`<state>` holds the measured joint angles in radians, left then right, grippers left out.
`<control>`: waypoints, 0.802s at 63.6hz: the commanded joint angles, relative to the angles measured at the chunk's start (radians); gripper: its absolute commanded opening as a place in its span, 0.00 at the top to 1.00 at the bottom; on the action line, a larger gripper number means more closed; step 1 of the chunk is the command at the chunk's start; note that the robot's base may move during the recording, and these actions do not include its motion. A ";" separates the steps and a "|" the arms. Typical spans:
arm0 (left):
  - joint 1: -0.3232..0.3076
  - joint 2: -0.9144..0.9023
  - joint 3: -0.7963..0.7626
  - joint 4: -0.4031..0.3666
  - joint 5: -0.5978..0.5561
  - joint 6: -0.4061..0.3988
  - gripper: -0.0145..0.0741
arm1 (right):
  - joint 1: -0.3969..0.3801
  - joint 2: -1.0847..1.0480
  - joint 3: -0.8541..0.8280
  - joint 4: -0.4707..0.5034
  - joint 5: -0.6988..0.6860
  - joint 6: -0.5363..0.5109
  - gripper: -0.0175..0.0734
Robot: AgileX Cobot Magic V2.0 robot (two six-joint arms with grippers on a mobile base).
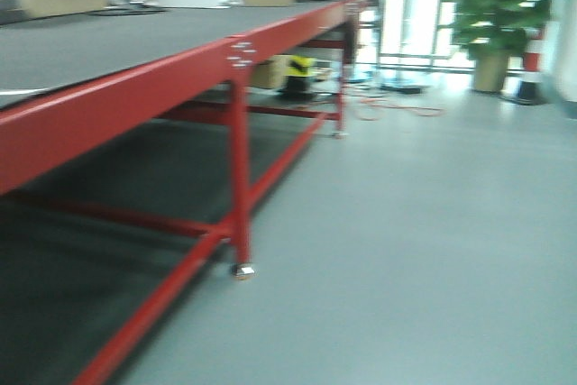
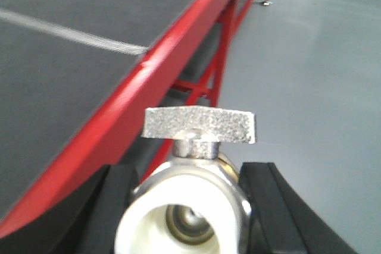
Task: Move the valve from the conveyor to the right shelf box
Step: 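Hold both valves while the base drives to the blue-bin shelf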
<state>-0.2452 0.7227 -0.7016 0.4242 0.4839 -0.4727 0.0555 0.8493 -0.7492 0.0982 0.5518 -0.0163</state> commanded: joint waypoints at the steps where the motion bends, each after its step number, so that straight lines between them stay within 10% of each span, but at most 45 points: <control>1: 0.002 -0.007 -0.005 0.007 -0.048 -0.009 0.96 | -0.002 -0.012 -0.010 -0.006 -0.067 -0.003 0.99; 51: 0.002 -0.007 -0.005 0.007 -0.048 -0.009 0.96 | -0.002 -0.012 -0.010 -0.006 -0.067 -0.003 0.99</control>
<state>-0.2452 0.7227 -0.7016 0.4242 0.4839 -0.4727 0.0555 0.8493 -0.7492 0.0982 0.5518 -0.0163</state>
